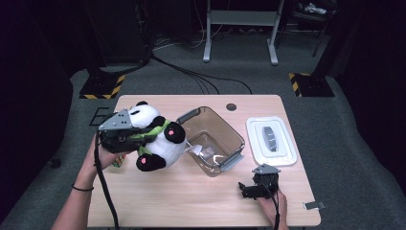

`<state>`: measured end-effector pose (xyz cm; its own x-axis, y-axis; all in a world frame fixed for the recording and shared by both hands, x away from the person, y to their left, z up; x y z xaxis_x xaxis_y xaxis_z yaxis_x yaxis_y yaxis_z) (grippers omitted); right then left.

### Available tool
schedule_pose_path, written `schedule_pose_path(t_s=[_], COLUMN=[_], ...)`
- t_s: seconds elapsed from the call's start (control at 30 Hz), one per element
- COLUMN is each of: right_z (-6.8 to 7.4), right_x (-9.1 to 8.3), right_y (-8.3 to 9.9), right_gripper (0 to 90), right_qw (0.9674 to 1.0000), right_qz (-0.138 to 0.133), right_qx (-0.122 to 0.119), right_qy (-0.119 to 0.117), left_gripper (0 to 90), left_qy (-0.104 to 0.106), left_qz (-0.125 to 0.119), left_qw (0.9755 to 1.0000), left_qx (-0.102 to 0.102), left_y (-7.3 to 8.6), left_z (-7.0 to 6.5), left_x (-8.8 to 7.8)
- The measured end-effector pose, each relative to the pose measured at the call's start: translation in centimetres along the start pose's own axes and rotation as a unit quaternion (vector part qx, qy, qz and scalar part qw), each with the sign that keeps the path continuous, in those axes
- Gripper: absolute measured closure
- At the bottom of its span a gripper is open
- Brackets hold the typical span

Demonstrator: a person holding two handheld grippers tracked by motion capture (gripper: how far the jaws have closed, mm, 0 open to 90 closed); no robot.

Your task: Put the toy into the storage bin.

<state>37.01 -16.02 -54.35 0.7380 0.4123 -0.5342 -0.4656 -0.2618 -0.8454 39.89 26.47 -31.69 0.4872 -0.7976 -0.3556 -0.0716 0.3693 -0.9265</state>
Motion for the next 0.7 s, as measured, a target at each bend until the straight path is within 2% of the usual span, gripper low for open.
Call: schedule_pose_path(t_s=[0.23,0.27,0.7], right_z=[0.0,0.0,0.0], right_x=[0.0,0.0,0.0], right_y=[0.0,0.0,0.0], right_gripper=[0.0,0.0,0.0], right_qw=[1.0000,1.0000,1.0000], right_qz=[0.000,0.000,0.000], right_qx=[0.000,0.000,0.000], right_qy=[0.000,0.000,0.000], left_gripper=[73.8,73.8,73.8], left_qy=[0.006,0.010,0.034], left_qz=[-0.003,-0.003,-0.002], left_qw=[0.9999,0.9998,0.9990], left_qx=[0.008,0.018,0.030], left_y=[-1.3,-1.9,-3.6], left_z=[0.2,0.3,1.0], left_x=[0.7,1.1,3.5])
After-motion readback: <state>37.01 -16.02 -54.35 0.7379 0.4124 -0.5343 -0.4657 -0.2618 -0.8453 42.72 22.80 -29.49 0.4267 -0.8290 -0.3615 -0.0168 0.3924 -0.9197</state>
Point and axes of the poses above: each handheld gripper's, and its own axes: x roughly forward along the jaws, y roughly out of its underside, z roughly to its left, the point moved 2 cm from there along x, roughly forward along the jaws, and after that the axes turned 12 degrees about -z, right-handed, at the moved point
